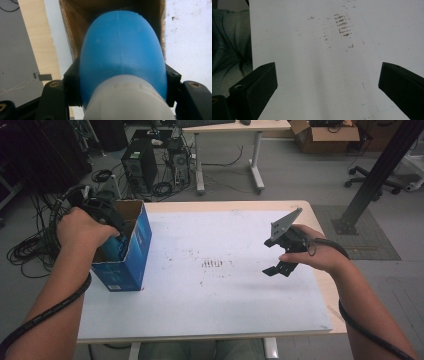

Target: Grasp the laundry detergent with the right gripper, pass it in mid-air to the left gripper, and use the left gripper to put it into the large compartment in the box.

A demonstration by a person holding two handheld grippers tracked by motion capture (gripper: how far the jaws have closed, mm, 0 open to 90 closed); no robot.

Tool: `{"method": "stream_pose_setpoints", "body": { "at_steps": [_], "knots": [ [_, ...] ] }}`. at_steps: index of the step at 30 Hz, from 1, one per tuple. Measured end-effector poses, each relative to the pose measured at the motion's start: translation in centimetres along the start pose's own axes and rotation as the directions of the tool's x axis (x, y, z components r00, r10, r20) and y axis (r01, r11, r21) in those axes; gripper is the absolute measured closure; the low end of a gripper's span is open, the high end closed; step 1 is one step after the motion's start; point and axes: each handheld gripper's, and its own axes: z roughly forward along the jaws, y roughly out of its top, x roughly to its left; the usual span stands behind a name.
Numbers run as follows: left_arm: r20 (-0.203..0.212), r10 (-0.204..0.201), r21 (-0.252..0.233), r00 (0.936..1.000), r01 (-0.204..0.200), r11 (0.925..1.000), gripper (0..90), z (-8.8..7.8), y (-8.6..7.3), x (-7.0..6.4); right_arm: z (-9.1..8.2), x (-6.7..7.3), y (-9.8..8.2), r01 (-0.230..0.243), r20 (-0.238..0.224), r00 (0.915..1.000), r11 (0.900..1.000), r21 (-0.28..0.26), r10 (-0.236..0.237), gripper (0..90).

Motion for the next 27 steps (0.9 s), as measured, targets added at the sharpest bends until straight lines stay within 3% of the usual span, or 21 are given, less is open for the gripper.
{"method": "stream_pose_setpoints", "body": {
  "at_steps": [14, 27],
  "knots": [
    [-0.003, 0.019, 0.025, 0.9998, -0.019, 0.9995, 38.1, 3.0, 0.1, -0.1, 0.7, -0.1, -0.1, -0.001, -0.011, 0.9999, 1.000, 0.003, 0.002, 2.2],
    [-0.001, 0.013, 0.035, 0.9999, -0.013, 0.9993, 38.0, 4.4, 0.2, 0.0, 1.0, -0.2, -0.6, -0.010, -0.015, 0.9998, 1.000, 0.008, 0.011, 2.2]
  ]
}}
